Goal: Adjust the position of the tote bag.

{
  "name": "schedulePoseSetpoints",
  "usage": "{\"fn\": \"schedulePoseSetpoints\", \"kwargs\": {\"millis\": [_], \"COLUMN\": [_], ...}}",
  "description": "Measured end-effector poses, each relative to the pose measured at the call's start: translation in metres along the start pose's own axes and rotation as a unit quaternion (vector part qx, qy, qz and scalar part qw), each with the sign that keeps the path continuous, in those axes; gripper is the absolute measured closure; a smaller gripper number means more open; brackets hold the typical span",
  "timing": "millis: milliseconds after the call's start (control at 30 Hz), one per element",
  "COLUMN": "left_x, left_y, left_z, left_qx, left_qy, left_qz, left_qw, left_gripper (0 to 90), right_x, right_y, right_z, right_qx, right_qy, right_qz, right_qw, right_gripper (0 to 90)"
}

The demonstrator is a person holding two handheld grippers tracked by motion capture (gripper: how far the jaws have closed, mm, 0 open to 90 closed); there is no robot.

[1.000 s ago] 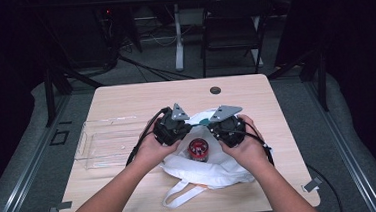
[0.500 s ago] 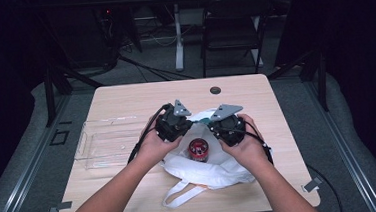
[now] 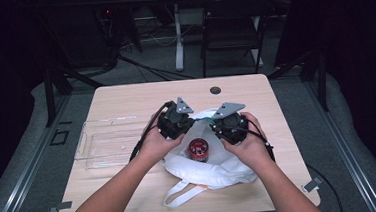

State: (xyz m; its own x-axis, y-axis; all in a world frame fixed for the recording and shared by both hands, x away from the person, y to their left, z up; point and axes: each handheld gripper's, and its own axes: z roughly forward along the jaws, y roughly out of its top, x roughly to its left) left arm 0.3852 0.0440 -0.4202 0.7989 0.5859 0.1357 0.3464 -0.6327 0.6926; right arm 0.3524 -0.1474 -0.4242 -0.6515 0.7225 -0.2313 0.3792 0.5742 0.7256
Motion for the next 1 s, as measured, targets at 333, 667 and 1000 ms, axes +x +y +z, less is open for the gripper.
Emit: {"fn": "schedulePoseSetpoints", "kwargs": {"millis": [333,667,1000], "left_x": [0.004,0.007,0.013], "left_y": [0.003,0.005,0.007], "left_z": [0.001,0.003,0.005], "left_qx": [0.001,-0.001,-0.001], "left_qy": [0.000,-0.001,0.000], "left_qz": [-0.009,-0.020,-0.030], "left_qw": [1.0000,0.9998,0.9995], "left_gripper": [88.3,88.2,88.2], "right_x": [-0.007,-0.015,-0.022], "right_y": [-0.002,-0.010,-0.018], "right_z": [-0.012,-0.027,-0.043], "right_qx": [-0.001,0.002,0.007], "right_qy": [-0.012,-0.019,-0.026], "right_qz": [0.003,0.008,0.008], "right_qw": [0.9999,0.9998,0.9996], "right_gripper": [74.8,74.3,72.5]}}
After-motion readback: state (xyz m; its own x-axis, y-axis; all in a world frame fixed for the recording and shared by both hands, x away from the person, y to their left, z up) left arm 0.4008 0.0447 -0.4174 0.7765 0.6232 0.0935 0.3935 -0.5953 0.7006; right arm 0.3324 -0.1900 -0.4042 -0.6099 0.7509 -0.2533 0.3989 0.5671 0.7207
